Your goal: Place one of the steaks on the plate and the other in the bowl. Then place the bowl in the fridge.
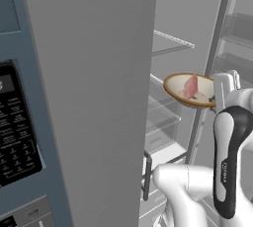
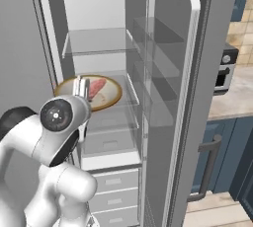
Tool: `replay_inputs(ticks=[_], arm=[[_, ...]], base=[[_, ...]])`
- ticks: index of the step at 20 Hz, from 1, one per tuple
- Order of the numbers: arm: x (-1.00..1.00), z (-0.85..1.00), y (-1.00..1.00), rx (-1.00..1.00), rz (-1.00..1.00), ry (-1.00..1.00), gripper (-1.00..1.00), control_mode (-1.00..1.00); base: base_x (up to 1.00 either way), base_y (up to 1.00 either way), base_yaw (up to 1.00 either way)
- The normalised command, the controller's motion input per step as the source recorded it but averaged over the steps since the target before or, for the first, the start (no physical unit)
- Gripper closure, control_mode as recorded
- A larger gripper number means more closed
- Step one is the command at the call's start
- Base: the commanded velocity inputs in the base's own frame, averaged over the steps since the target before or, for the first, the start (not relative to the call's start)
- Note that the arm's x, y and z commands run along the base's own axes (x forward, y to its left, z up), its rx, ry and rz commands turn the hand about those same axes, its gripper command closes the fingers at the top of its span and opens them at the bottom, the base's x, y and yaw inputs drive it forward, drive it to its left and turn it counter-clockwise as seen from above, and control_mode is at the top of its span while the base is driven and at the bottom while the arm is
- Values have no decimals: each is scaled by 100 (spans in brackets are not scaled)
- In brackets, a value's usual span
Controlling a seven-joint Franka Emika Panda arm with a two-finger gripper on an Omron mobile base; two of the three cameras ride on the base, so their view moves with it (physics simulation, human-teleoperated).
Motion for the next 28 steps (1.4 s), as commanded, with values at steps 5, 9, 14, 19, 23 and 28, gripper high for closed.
replay_inputs(ticks=[5, 9, 14, 19, 23, 28], arm=[[62, -22, 0, -1, 1, -1, 100, -100], [54, -14, 0, 0, 10, 0, 100, -100], [73, -14, -2, 0, 9, 0, 100, -100], [82, -20, 0, -1, 1, 0, 100, -100], [77, -30, 6, -3, 0, 0, 100, -100], [74, -22, 0, 0, 0, 0, 100, -100]], base=[[0, 0, 0], [0, 0, 0], [0, 0, 0], [0, 0, 0], [0, 0, 0], [0, 0, 0]])
